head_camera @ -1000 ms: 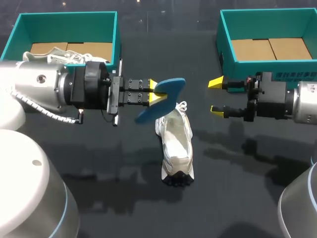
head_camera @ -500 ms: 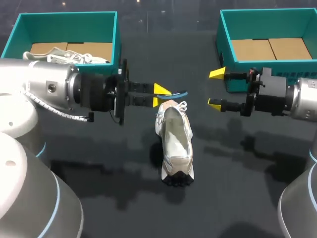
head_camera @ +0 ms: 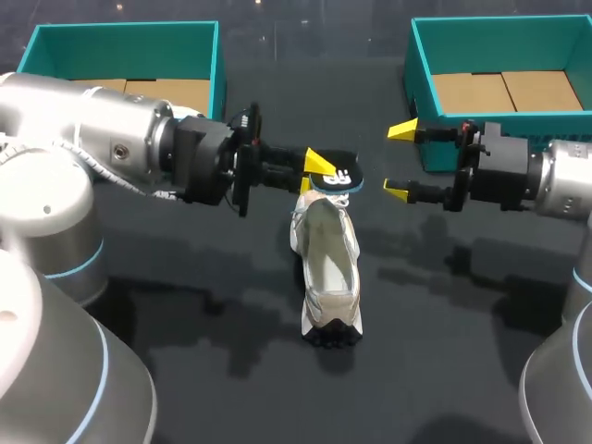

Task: Take the shoe out of the shoebox, open the shoe tongue, remove and reinsert the insole, then place the shoe into the shoebox

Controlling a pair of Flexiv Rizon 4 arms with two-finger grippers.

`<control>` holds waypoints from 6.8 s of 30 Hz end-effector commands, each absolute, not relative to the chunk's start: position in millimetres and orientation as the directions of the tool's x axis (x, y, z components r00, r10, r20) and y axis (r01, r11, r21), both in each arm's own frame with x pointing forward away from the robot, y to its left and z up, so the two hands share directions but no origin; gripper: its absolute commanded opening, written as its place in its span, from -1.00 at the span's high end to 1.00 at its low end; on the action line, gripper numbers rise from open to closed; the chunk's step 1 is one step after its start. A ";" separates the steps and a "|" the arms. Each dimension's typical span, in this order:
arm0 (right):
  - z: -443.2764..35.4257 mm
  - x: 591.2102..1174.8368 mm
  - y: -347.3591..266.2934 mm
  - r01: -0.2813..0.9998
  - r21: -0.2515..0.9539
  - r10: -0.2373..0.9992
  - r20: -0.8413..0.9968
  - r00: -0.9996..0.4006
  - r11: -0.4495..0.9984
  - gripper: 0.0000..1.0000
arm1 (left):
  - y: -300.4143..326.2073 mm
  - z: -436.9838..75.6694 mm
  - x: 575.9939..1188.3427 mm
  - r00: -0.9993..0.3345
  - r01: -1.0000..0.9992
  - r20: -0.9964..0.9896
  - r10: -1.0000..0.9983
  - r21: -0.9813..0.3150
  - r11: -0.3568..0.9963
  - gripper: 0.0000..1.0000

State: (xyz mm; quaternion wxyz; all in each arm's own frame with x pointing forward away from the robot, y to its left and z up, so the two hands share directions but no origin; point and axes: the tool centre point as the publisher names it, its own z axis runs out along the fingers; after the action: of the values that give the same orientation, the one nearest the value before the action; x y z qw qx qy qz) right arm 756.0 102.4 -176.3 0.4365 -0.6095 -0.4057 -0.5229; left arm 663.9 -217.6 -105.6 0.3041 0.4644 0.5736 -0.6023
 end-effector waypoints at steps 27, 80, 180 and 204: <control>-169.6 766.9 119.1 0.959 -0.168 -0.025 0.986 0.166 -0.227 -1.00 | -237.2 -150.2 680.1 0.154 0.941 -0.981 0.115 0.110 -0.320 1.00; -178.5 772.1 159.0 0.979 -0.106 0.012 0.994 0.109 -0.176 1.00 | -232.1 -187.8 684.2 0.217 0.931 -0.962 0.164 0.154 -0.330 1.00; -211.4 741.3 164.0 0.990 0.093 0.134 0.988 -0.079 -0.104 1.00 | -241.4 -77.8 784.7 0.035 0.999 -0.054 0.998 0.017 -0.034 -1.00; -211.4 741.3 164.0 0.990 0.093 0.134 0.988 -0.079 -0.104 1.00 | -161.6 -70.2 767.7 -0.077 0.990 -0.787 0.612 -0.135 -0.050 -1.00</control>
State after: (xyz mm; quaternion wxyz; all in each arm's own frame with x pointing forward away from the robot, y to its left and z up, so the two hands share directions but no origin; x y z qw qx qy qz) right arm 741.8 163.2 -211.5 0.4167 -0.5347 -0.5232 -0.5165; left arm 774.4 -193.5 -60.8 0.0479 0.6974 0.7042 -0.1243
